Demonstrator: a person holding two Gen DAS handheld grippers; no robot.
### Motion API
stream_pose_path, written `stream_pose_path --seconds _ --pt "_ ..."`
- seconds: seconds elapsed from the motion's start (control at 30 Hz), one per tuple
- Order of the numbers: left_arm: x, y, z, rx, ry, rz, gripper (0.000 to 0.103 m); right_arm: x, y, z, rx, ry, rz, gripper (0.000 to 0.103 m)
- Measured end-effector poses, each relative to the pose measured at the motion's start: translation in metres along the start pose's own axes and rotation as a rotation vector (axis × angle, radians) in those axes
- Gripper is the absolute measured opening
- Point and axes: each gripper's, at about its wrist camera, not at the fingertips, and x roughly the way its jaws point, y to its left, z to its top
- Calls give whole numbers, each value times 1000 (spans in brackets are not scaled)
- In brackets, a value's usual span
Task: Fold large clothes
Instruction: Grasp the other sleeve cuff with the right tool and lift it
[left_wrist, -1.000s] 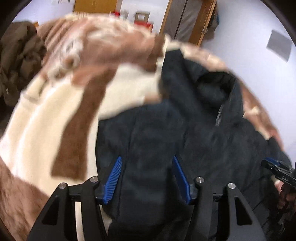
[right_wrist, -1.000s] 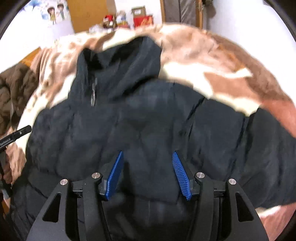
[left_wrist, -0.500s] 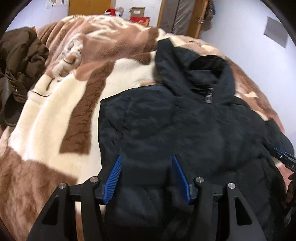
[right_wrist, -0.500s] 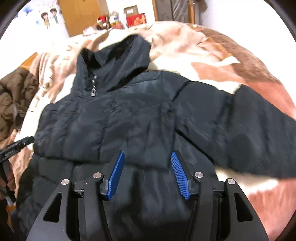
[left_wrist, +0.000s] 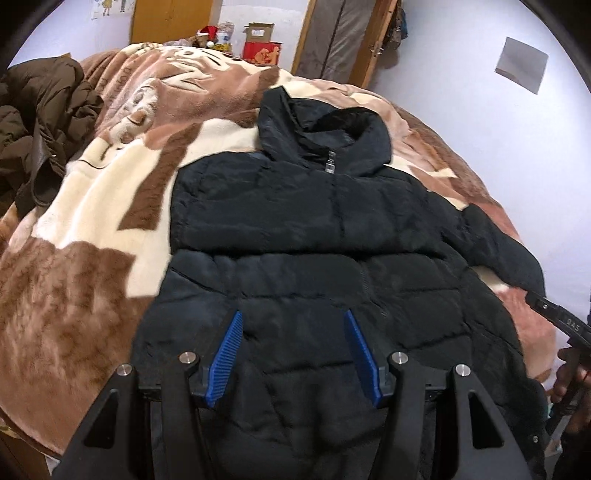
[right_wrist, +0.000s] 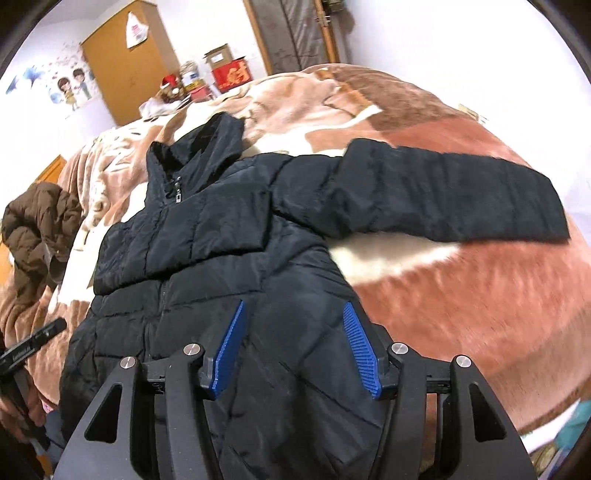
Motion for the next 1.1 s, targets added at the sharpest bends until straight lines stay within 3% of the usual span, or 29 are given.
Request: stream_pose_path --seconds 0.33,0.7,0.93,1.1 --pt "11 -27 15 49 -11 -3 59 11 -60 14 155 -22 -43 61" --pt "57 -28 48 62 -9 44 59 59 -172 43 416 -12 -139 61" --pt "79 -19 49 45 27 70 59 75 -232 51 620 -84 -99 61" --pt "89 -12 46 24 52 87 59 79 -251 55 713 -125 -94 61"
